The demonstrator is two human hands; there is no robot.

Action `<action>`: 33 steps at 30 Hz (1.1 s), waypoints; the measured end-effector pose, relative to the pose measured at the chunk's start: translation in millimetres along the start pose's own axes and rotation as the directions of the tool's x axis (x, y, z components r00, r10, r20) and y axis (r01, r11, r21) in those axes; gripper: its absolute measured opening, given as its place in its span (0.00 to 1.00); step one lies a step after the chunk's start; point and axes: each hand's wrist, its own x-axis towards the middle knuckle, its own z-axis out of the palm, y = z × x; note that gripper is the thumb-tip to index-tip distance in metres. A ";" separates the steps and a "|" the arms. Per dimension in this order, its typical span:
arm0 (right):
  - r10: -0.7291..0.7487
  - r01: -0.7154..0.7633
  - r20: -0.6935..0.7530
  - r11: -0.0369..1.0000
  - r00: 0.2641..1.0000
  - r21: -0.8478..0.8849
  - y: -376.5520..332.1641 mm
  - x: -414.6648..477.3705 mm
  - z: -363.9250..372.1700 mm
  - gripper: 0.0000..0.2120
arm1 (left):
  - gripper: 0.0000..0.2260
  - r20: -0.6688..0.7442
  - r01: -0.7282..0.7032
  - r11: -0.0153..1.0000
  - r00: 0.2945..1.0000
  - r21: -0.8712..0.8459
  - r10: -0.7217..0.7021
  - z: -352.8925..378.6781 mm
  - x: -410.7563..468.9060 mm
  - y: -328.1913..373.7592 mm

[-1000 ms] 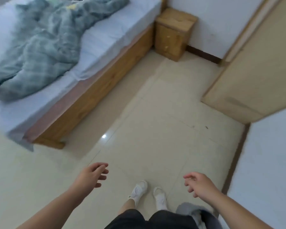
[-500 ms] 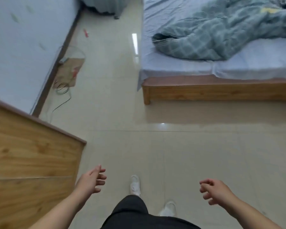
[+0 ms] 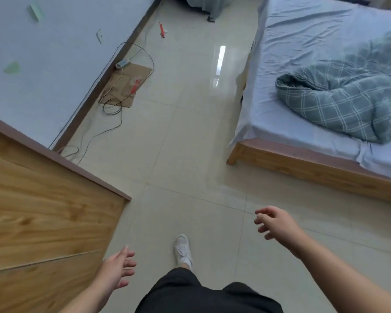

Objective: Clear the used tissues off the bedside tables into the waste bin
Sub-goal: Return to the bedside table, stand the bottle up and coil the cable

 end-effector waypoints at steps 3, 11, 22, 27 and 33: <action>0.037 -0.037 -0.008 0.997 0.999 -0.064 -22.3 12.3 -0.5 0.06 | 0.15 0.057 -0.093 0.995 0.994 0.047 0.091 -2.7 18.3 85.7; 0.327 -0.324 -0.008 0.934 0.945 -0.149 -8.0 80.4 -9.3 0.06 | 0.13 0.160 -0.393 0.917 0.912 0.073 0.378 24.2 54.0 318.3; 0.173 -0.145 0.104 0.962 0.979 -0.232 -224.1 298.1 -73.5 0.06 | 0.10 0.062 -0.347 0.925 0.938 0.156 0.341 26.9 113.2 494.8; -0.018 0.029 0.078 0.990 0.997 -0.139 -386.5 377.4 -99.9 0.08 | 0.10 0.023 -0.247 0.961 0.969 0.124 0.246 12.3 156.5 546.4; -0.106 0.106 0.000 0.992 0.994 -0.074 -516.9 471.3 -105.9 0.08 | 0.09 0.024 -0.210 0.970 0.978 0.126 0.209 10.0 241.0 644.9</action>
